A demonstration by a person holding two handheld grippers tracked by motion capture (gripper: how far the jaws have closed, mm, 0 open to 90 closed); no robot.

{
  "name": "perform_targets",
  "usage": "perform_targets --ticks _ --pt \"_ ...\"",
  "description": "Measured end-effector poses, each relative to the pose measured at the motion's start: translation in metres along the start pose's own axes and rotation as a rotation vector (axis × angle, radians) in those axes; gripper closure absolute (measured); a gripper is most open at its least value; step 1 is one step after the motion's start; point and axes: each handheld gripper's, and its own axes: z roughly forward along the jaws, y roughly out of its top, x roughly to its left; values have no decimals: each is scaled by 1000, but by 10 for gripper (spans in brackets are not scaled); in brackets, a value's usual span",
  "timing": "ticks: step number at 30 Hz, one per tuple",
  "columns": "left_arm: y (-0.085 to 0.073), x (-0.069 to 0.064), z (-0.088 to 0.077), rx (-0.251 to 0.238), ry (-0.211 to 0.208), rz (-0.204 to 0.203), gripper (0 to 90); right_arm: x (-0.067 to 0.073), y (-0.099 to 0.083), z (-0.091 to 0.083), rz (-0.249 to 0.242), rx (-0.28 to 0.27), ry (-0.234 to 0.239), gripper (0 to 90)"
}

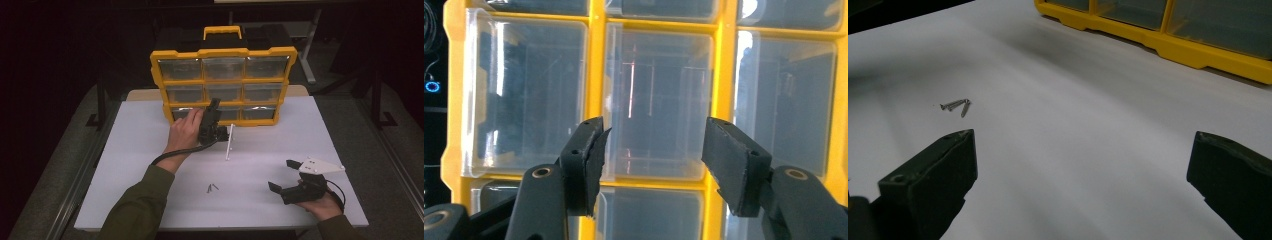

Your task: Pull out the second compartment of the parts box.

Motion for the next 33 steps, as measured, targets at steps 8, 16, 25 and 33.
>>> perform_targets --ticks 8,16,25,33 --pt "3 12 4 -14 39 -5 475 0 0 0 -3 0 2 0" --pt "5 24 10 -9 68 -11 480 0 0 0 -3 -1 6 0" --pt "4 36 13 -7 91 -3 479 1 0 0 1 1 5 0" --pt "5 46 16 -5 109 2 467 0 -1 -1 3 0 4 0"
